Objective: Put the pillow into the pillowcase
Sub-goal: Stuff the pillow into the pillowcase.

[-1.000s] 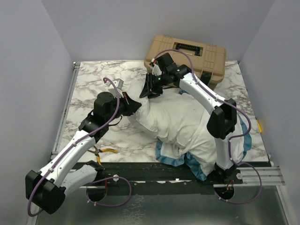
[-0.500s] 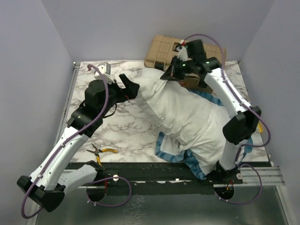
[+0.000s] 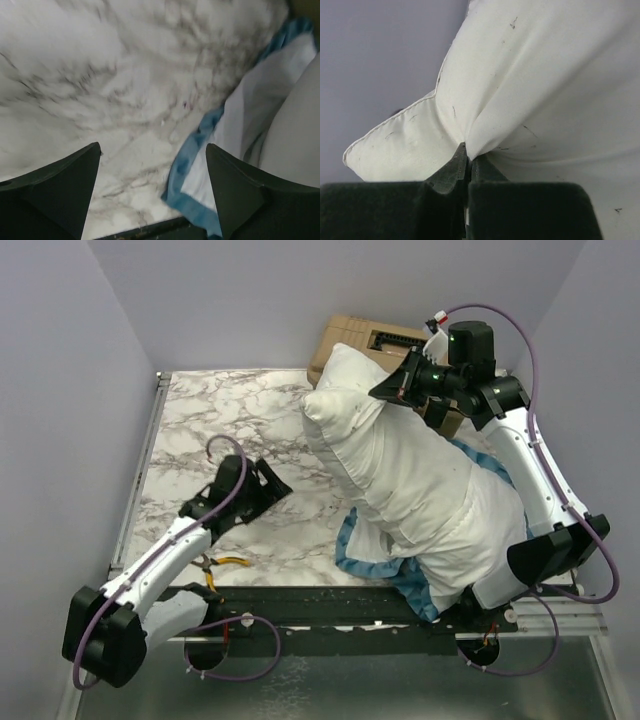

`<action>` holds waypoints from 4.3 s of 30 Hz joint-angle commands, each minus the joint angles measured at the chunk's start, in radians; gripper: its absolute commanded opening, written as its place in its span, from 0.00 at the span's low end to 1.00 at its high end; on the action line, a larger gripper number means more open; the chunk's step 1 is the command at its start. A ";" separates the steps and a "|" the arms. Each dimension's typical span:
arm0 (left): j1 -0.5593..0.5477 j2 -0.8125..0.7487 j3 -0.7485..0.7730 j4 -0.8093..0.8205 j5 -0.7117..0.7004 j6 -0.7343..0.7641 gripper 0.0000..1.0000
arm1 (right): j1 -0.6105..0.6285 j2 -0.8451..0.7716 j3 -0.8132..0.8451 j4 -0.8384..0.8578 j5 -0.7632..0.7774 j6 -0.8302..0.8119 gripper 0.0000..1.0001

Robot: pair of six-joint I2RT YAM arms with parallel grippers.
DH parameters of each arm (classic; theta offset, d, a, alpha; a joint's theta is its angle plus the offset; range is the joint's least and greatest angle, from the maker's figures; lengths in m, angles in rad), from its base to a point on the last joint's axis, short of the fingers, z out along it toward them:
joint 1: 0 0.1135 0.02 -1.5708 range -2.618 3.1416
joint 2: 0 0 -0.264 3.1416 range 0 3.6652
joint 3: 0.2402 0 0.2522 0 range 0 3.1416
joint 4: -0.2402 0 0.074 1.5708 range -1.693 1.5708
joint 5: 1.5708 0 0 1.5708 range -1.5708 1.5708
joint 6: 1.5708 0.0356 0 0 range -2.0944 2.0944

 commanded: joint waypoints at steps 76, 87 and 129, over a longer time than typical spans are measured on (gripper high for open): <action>-0.175 0.148 0.161 0.591 -0.147 0.319 0.00 | -0.136 -0.560 -0.668 -0.331 0.327 -0.133 0.90; -0.176 0.231 0.274 0.509 -0.038 0.412 0.00 | -0.217 -0.515 -0.742 -0.238 0.201 -0.067 1.00; -0.262 1.032 1.161 -0.393 -0.055 0.358 0.53 | -0.349 -0.192 -0.957 0.319 -0.287 -0.101 0.00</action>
